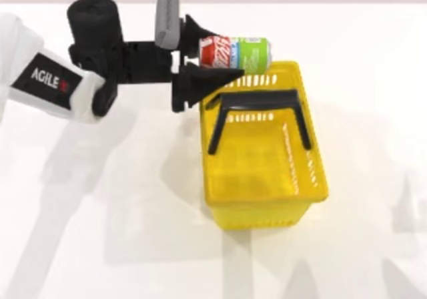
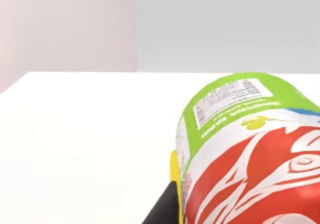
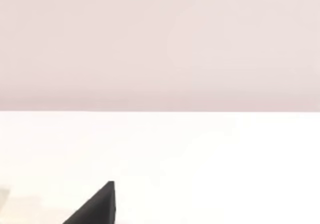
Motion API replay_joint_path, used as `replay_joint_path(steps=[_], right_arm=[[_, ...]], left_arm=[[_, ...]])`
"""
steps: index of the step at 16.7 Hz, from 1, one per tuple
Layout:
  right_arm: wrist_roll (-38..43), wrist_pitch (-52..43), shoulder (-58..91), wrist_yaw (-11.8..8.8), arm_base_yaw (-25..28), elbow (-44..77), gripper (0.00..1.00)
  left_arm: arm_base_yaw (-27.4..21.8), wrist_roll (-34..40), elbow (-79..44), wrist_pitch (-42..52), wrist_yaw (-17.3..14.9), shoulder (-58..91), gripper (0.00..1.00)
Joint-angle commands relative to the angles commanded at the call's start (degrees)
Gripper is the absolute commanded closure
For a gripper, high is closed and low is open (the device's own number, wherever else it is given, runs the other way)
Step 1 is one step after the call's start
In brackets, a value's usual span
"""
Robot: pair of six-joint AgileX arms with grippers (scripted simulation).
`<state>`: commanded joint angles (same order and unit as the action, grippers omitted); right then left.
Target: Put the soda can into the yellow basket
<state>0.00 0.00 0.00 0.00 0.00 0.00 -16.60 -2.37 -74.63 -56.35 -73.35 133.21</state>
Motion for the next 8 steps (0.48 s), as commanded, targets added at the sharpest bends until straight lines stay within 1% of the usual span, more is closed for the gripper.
replay_joint_path(steps=[8], right_arm=[[0.00,0.00,0.00,0.00,0.00,0.00,0.00]], left_arm=[[0.00,0.00,0.00,0.00,0.00,0.00,0.02]])
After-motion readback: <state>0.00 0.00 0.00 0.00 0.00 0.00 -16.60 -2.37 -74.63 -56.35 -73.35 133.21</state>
